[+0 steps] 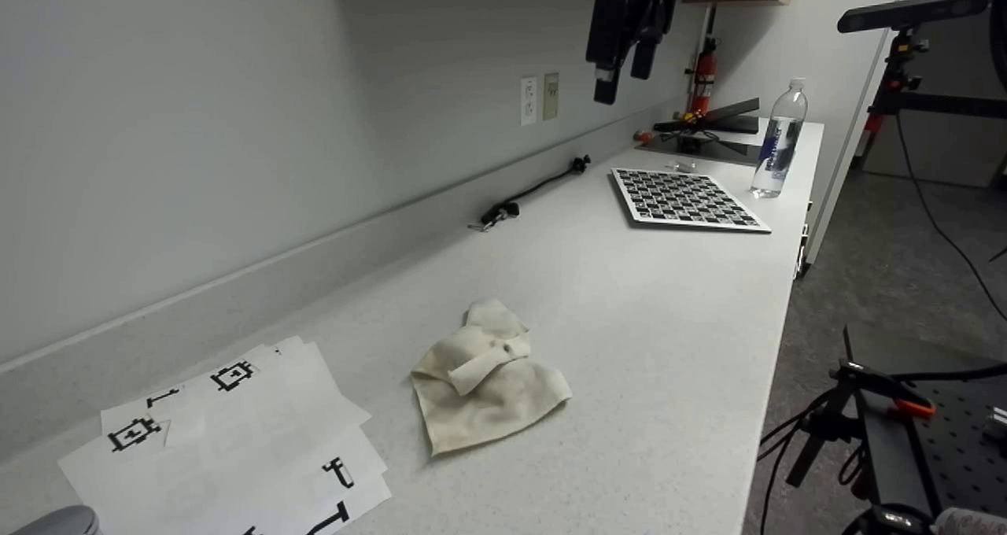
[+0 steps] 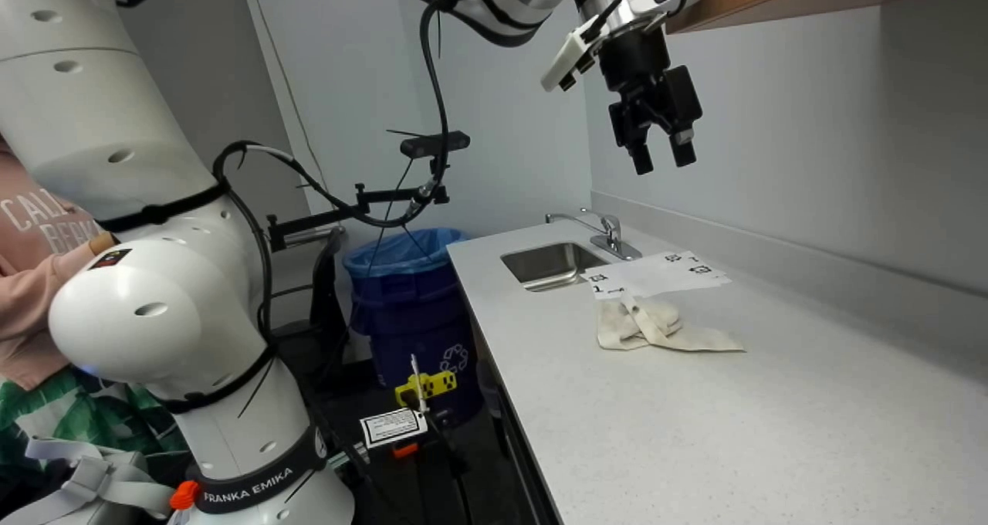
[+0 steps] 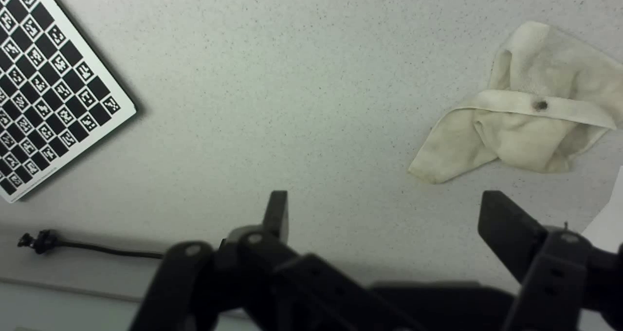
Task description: Use the towel to wipe the countertop
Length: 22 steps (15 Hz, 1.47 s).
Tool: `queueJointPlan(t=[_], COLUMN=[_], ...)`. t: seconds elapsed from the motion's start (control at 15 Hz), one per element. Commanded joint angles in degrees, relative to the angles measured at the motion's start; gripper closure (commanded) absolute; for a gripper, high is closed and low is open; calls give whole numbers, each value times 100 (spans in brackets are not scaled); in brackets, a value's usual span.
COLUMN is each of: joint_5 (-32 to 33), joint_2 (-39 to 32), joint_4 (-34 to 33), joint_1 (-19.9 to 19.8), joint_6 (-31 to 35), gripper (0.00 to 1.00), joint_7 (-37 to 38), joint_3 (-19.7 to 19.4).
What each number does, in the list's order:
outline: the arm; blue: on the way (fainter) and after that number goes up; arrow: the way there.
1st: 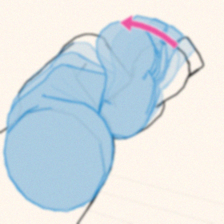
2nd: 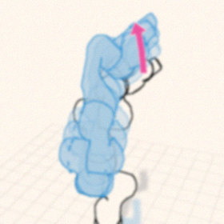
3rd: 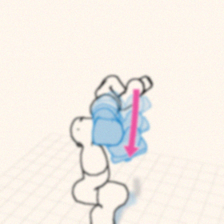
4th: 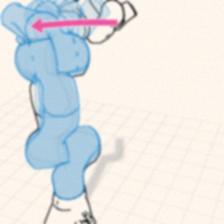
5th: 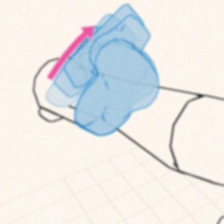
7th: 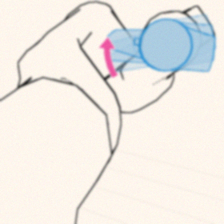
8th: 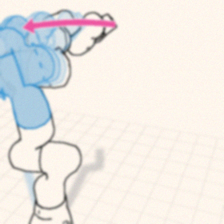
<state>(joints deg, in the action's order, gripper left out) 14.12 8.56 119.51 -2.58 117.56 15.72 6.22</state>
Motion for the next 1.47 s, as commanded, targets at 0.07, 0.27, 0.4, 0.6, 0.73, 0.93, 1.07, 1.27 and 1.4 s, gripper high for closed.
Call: queueJointPlan(t=[0.07, 0.27, 0.4, 0.6, 0.73, 0.93, 1.07, 1.27, 1.4], joint_5=[64, 41, 24, -38, -36, -49, 0, 34, 19], joint_2=[72, 166, 244, 343, 284, 150, -3, -292, -517], joint_4=[75, 261, 445, 753, 939, 1102, 1148, 1120, 1038], joint_1=[120, 123, 126, 155, 174, 277, 370, 526, 609], joint_6=[3, 40, 21, 23, 116, 225, 319, 609, 947], gripper=[0, 0, 0, 0, 0, 0, 0, 0, 0], joint_7=[5, 9, 0, -48, -105, -184, -151, -88, -82], joint_3=[-96, -105, -107, -96, -101, -51, 12, 98, 127])
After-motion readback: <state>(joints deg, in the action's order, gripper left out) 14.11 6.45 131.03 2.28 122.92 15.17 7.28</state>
